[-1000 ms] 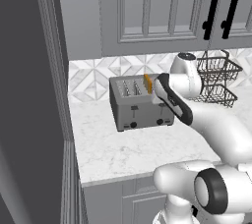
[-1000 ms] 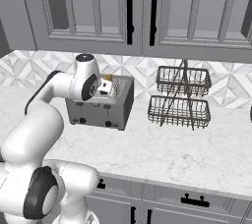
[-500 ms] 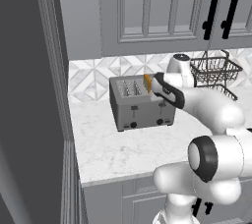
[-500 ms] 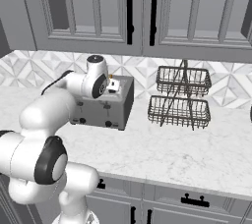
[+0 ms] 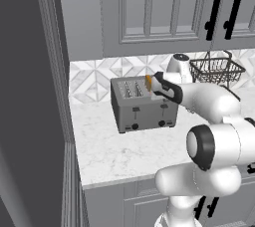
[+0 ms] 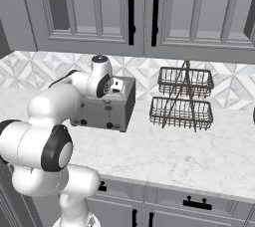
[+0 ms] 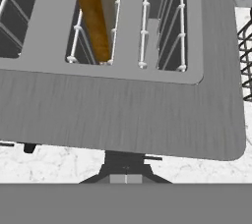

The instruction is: Start the toaster. Once the lever pops up, take the bread to the plate on the dining counter.

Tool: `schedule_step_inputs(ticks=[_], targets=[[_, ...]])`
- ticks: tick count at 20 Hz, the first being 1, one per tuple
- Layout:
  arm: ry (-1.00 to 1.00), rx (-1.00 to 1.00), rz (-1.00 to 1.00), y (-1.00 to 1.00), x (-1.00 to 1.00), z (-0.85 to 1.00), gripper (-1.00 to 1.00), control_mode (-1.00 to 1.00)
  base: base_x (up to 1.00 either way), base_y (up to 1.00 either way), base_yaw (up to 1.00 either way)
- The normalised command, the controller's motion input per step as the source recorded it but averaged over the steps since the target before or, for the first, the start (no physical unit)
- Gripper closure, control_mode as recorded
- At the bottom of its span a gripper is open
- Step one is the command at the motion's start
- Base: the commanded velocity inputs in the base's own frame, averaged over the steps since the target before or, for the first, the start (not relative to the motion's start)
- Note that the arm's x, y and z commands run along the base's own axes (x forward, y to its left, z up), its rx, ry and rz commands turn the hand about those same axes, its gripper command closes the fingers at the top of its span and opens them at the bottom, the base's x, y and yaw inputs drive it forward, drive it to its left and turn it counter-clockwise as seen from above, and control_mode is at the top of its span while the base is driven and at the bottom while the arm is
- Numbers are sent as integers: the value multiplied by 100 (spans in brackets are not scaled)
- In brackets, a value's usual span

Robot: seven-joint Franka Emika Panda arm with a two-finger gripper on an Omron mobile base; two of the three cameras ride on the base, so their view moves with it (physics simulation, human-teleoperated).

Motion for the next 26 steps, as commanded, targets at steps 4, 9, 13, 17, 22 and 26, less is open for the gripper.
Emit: schedule_step_inputs(ticks=[4, 9, 13, 17, 22, 26], targets=[[0, 0, 0, 0, 0, -11, 100, -100, 0, 0, 0], [-1, 0, 0, 0, 0, -13, 100, -100, 0, 0, 0], [0, 0, 0, 0, 0, -24, 100, -100, 0, 0, 0], [0, 0, 0, 0, 0, -27, 100, -100, 0, 0, 0], [0, 0, 0, 0, 0, -26, 100, -100, 0, 0, 0], [0, 0, 0, 0, 0, -42, 100, -100, 0, 0, 0]])
